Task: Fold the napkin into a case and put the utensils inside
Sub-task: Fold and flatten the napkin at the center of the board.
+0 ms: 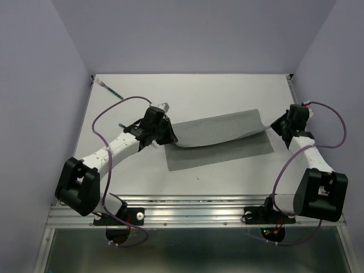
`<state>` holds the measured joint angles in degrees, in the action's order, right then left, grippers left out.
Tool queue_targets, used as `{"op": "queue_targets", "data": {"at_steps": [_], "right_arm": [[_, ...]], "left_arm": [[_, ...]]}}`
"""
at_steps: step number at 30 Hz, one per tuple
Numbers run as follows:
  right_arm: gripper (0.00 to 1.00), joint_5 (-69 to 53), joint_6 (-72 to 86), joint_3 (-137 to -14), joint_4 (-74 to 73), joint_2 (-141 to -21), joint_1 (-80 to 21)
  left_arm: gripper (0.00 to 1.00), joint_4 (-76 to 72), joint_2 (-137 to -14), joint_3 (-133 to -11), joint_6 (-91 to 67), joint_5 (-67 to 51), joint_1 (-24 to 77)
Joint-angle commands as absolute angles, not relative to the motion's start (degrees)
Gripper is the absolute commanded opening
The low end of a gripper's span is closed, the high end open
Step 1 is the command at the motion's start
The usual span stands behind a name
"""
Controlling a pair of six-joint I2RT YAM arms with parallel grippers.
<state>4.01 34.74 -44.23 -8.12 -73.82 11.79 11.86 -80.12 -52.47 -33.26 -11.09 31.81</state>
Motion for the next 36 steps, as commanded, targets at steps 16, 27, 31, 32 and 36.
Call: {"op": "queue_targets", "data": {"at_steps": [16,27,31,32,36], "right_arm": [[0.01,4.0,34.3,-39.1,-5.2,-73.4,12.2],[0.01,3.4,32.9,-39.2,-6.5,-70.1,12.2],[0.01,3.1,32.7,-39.7,-7.7,-68.2,12.2],[0.01,2.7,32.8,-39.6,-7.9,-68.0,12.2],[0.01,2.1,32.5,-37.4,-8.1,-67.0,12.2]], "left_arm": [[0.00,5.7,-77.8,-41.3,-34.8,-14.2,33.8],[0.00,8.6,-75.5,-44.6,-34.1,-12.2,33.8],[0.00,11.2,-73.3,-45.7,-33.6,-11.6,33.8],[0.00,11.5,-73.0,-45.7,-33.6,-11.7,33.8],[0.00,11.9,-70.9,-44.5,-34.0,-13.0,33.8]]}}
